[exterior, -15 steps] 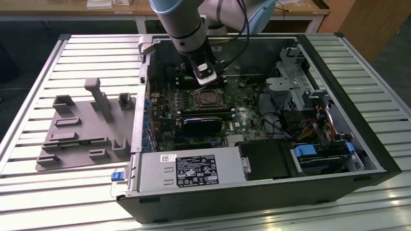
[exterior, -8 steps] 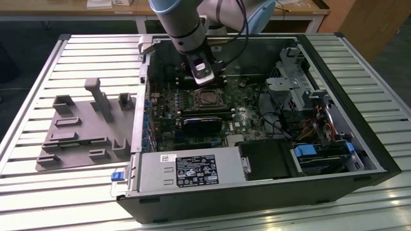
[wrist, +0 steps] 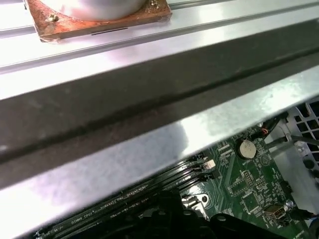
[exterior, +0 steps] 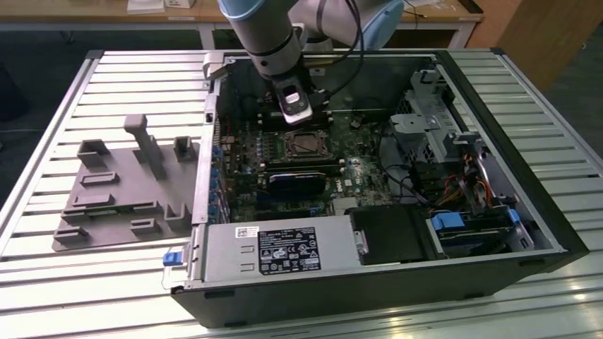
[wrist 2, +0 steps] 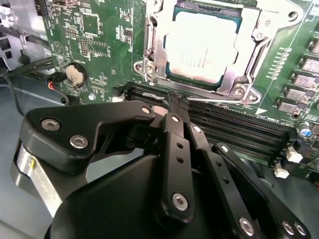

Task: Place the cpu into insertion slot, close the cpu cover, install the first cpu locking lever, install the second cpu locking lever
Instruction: 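Install the first cpu locking lever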

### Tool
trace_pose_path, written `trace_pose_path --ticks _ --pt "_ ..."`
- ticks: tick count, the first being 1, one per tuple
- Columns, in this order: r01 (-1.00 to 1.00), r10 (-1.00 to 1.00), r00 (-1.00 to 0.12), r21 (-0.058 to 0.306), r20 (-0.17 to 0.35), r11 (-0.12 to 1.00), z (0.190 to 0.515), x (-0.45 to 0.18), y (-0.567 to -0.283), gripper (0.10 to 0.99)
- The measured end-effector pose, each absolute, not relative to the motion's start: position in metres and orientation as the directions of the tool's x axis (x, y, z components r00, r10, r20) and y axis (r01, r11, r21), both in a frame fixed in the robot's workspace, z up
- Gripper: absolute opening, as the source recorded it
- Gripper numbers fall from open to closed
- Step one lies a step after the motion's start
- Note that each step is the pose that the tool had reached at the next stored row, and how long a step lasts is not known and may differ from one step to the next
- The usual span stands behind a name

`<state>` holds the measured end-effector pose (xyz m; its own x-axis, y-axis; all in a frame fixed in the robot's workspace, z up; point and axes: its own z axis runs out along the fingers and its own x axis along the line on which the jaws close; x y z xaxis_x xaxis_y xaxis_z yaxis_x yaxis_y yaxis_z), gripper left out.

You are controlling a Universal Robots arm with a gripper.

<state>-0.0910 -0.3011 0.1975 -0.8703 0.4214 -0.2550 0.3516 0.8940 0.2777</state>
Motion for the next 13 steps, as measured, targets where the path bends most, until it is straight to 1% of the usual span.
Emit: trace_pose_path --ticks 13 --pt "0.353 0.421 -0.869 0.272 -0.259 0.895 0.193 -0.091 -0.3001 0.102"
